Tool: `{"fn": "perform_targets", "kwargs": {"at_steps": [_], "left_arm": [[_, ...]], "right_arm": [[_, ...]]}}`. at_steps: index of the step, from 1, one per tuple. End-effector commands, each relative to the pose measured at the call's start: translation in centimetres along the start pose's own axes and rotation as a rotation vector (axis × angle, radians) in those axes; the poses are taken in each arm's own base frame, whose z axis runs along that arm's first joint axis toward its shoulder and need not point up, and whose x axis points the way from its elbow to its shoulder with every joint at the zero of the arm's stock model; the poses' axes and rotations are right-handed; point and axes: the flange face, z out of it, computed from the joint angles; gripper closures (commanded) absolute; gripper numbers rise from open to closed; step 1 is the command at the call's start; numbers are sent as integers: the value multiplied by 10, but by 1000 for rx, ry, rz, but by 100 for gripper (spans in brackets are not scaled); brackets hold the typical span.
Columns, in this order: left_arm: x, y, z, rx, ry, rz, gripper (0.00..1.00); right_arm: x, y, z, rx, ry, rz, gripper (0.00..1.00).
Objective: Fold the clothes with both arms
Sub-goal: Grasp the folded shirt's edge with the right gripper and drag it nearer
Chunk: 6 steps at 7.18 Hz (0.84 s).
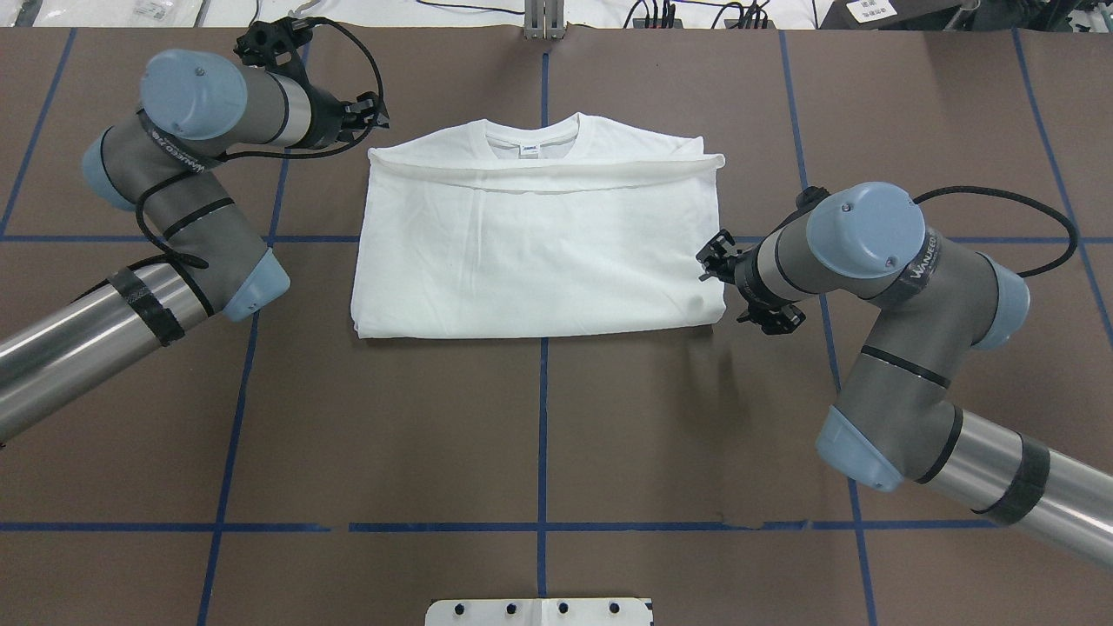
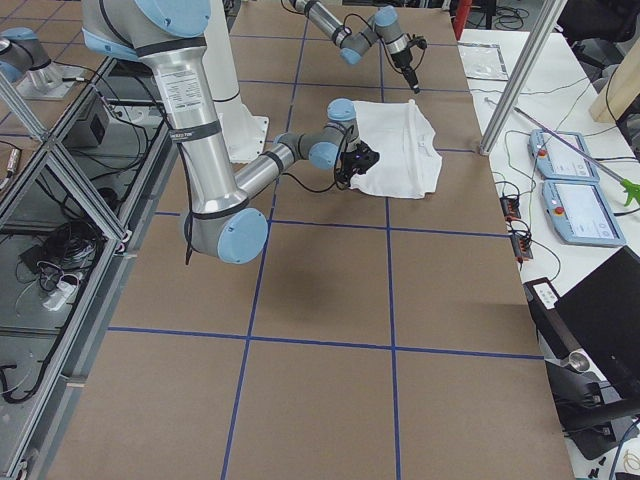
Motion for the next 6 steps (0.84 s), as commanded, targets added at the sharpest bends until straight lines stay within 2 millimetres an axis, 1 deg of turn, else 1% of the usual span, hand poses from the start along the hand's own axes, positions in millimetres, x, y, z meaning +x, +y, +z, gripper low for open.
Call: {"fn": "perform_targets", "kwargs": {"at_steps": [1, 2, 3, 4, 5, 6], "left_arm": [[-2, 0, 1, 3, -6, -1, 39], [0, 0, 0, 3, -6, -3, 39], [-3, -1, 0, 5, -11, -3, 39], [-11, 2, 1, 2, -20, -2, 39], [-13, 2, 1, 1, -21, -3, 39], [-13, 2, 1, 0, -21, -4, 39]], "right_arm": [[3, 13, 17, -4, 18, 7, 26], [4, 16, 23, -6, 29, 1, 33], [5, 17, 26, -8, 35, 2, 72], [4, 18, 24, -16, 34, -5, 100], [3, 19, 19, -37, 35, -3, 100], [1, 23, 4, -88, 34, -5, 100]]}}
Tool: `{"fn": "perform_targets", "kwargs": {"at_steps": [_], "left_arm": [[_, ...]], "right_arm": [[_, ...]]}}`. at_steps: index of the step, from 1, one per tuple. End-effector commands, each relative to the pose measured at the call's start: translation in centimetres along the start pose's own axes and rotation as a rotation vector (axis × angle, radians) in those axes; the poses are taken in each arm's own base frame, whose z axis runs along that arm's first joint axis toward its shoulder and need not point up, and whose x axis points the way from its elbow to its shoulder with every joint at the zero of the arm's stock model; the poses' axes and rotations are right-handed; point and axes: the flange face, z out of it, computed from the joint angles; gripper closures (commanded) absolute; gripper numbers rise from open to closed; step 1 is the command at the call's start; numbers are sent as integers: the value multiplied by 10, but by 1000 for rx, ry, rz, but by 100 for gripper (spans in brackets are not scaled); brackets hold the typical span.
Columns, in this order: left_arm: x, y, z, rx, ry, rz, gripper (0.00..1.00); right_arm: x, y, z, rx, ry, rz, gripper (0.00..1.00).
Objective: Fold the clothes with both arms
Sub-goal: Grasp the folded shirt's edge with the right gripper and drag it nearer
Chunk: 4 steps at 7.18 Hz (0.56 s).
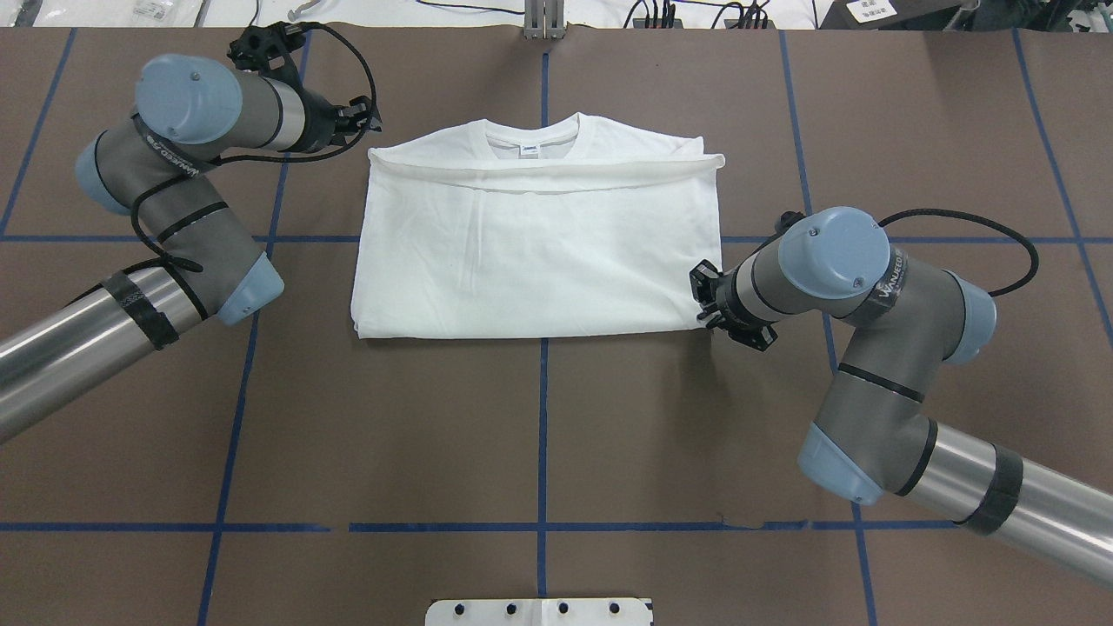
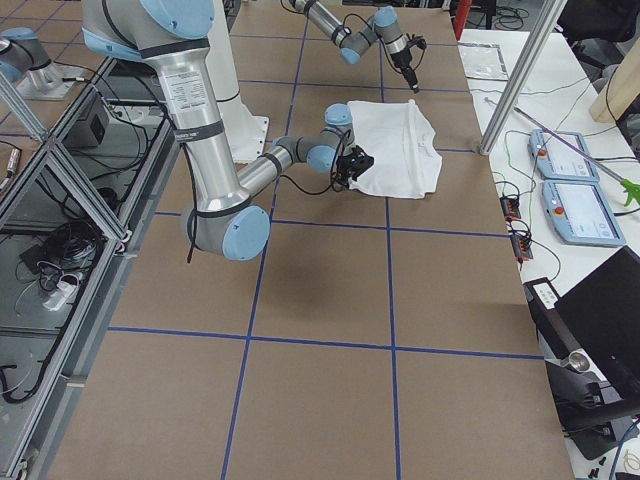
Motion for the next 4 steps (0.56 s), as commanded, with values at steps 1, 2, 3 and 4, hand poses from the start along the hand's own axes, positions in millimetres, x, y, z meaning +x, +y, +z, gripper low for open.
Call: {"fn": "perform_targets", "kwargs": {"at_steps": [1, 2, 3, 4], "left_arm": [[0, 1, -2, 0, 5, -2, 39], [4, 1, -5, 0, 17, -4, 39], [17, 9, -24, -3, 60, 4, 39], [16, 25, -55, -34, 110, -4, 38]], "right_arm": [[3, 9, -42, -79, -23, -7, 100], [27, 15, -73, -91, -14, -13, 100], [58, 53, -102, -141, 29, -47, 100], [91, 84, -114, -202, 130, -47, 100]]}}
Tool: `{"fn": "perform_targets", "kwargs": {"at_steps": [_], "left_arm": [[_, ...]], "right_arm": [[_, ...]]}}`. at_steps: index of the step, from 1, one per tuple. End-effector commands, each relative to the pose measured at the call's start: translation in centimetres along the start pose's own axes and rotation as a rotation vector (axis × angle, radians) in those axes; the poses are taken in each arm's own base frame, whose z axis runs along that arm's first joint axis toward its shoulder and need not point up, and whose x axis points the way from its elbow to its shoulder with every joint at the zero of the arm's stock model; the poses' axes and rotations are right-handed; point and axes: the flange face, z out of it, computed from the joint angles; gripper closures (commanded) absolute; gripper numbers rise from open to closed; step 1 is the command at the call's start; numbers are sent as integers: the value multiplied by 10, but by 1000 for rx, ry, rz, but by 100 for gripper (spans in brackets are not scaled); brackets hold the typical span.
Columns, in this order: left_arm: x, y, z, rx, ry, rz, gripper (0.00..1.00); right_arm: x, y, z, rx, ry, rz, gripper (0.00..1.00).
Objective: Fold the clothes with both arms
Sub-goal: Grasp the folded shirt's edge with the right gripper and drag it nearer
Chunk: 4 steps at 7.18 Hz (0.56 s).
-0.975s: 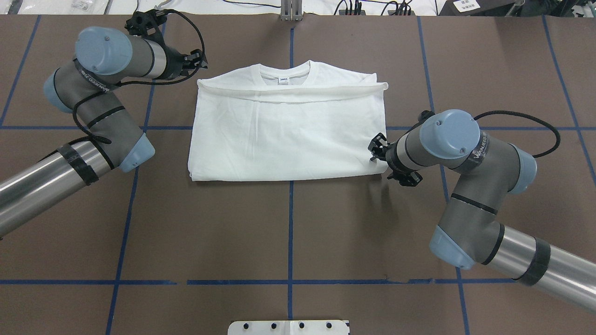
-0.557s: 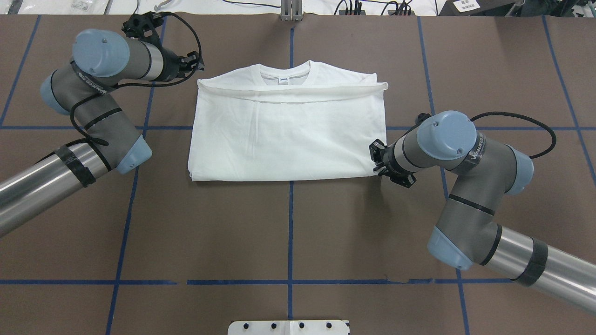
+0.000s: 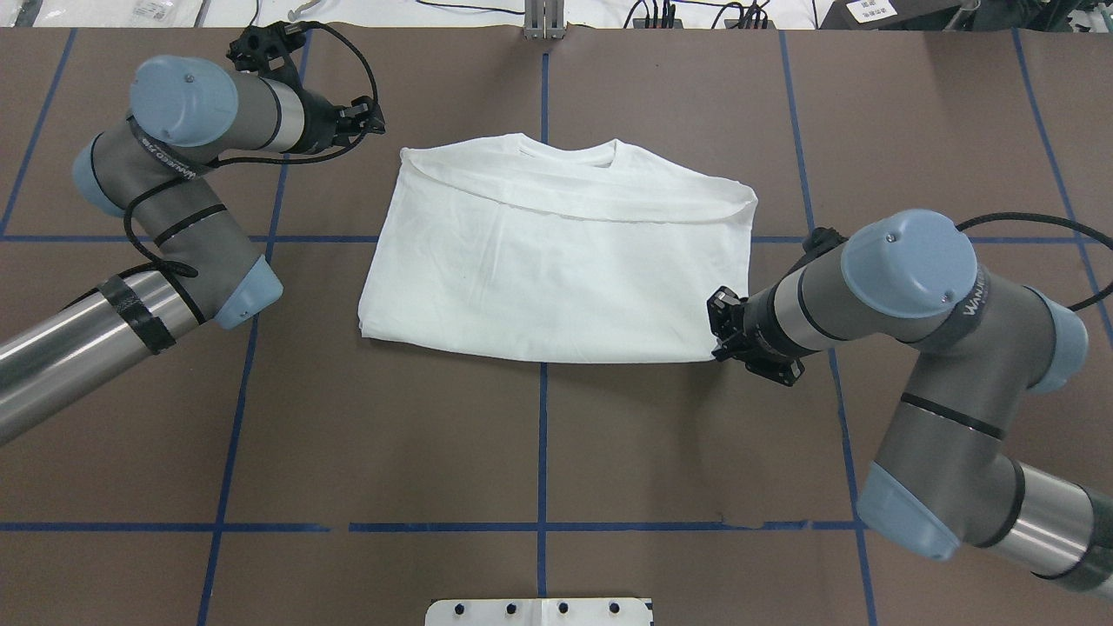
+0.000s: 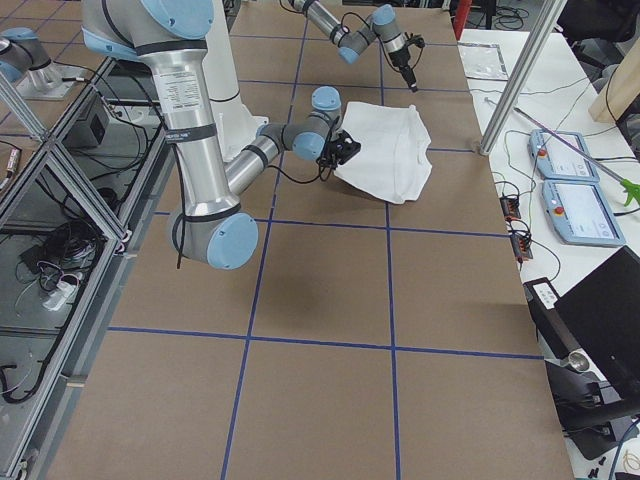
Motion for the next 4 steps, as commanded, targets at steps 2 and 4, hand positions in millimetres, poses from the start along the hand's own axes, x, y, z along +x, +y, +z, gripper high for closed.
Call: {"fn": "perform_targets", "kwargs": {"at_steps": [2, 4], "left_arm": [[22, 56, -96, -268, 171, -188, 37], [34, 139, -127, -405, 188, -318, 29]], "right_arm": [[91, 89, -14, -282, 289, -12, 100], [119, 132, 2, -335, 378, -26, 1]]}}
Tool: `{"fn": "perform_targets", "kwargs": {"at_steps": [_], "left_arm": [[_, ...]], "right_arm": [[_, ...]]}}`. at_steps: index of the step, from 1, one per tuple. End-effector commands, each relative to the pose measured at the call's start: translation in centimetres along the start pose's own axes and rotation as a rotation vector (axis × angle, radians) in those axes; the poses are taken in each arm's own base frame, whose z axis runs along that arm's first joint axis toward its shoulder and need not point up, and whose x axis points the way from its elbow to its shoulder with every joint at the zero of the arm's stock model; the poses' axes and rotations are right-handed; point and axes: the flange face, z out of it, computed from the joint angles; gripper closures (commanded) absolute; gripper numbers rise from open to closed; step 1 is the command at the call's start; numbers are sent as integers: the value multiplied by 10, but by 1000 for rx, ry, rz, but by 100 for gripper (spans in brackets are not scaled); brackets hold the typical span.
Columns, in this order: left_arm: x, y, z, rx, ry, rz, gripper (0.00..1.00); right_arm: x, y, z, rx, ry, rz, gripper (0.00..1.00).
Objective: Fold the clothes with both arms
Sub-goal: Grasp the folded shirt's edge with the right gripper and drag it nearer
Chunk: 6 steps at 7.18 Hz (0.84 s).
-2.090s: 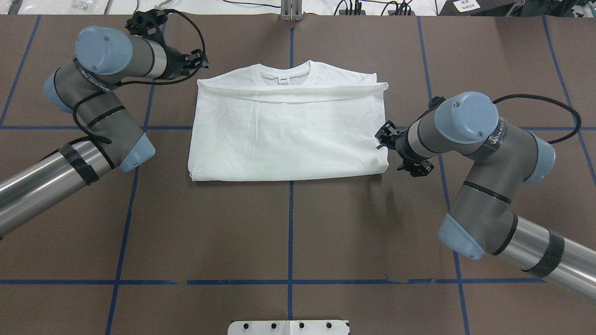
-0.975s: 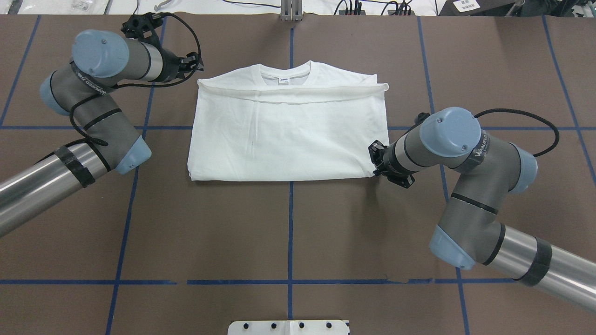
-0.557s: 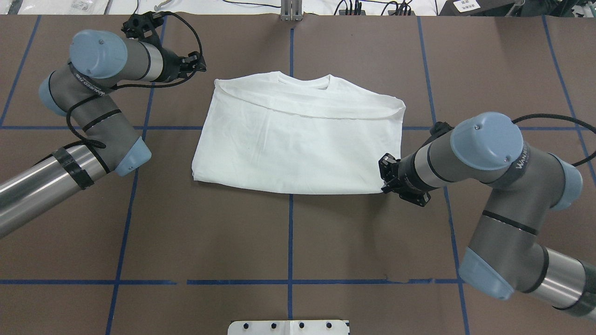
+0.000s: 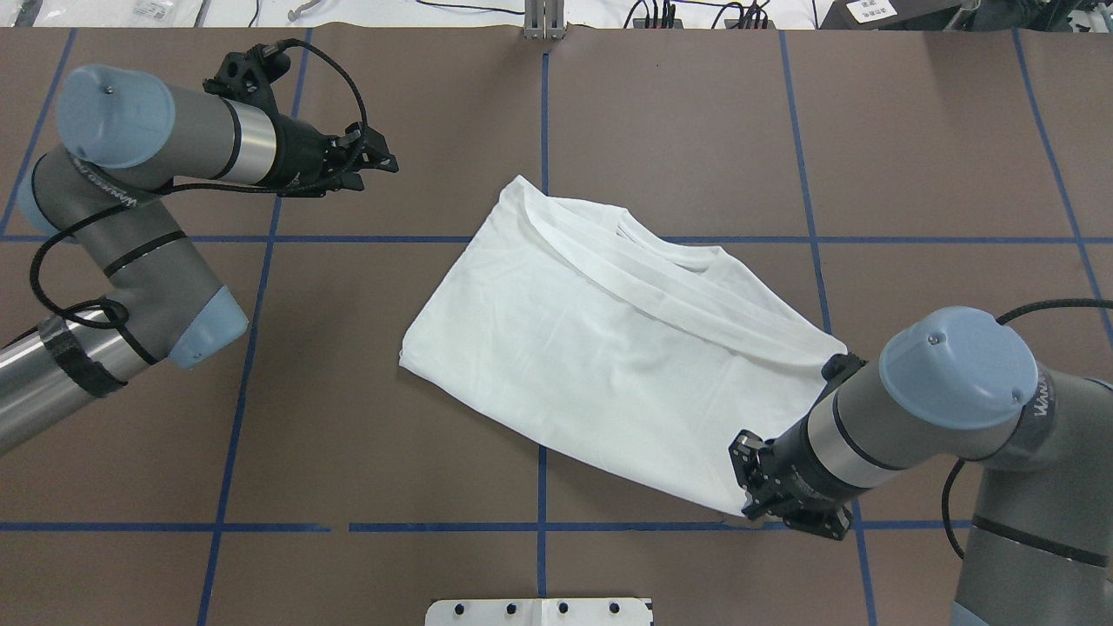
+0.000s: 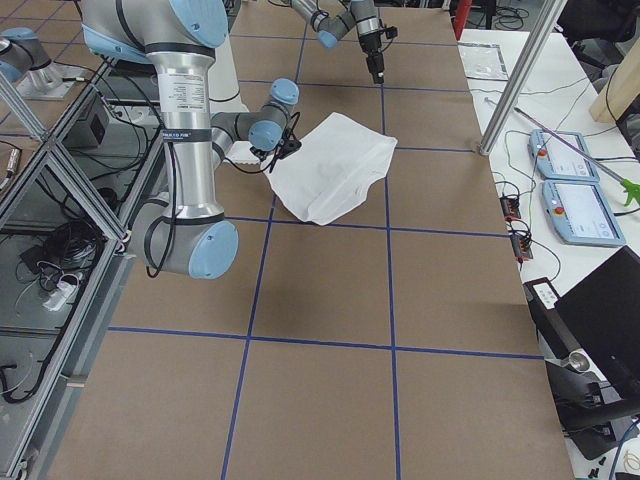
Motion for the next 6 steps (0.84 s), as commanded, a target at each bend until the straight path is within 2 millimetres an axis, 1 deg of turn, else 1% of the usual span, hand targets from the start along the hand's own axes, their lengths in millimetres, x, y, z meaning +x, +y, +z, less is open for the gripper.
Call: {"fn": "perform_targets", "kwargs": {"at_steps": [1, 2, 3, 4, 5, 6], "left_arm": [[-13, 82, 6, -128, -32, -147, 23], [-13, 111, 19, -149, -122, -196, 20], [-18, 150, 43, -135, -223, -207, 20], [-23, 180, 65, -121, -261, -189, 20], [-26, 186, 74, -128, -273, -182, 20], [-29, 183, 78, -119, -283, -181, 21]], "right_arm": [[2, 3, -4, -14, 1, 27, 0], [-20, -24, -39, 24, -92, 61, 0], [-54, -66, -82, 88, -202, 86, 0], [-76, -103, -118, 155, -269, 34, 0], [-79, -132, -143, 220, -298, -32, 0], [-82, -149, -150, 285, -312, -44, 0]]}}
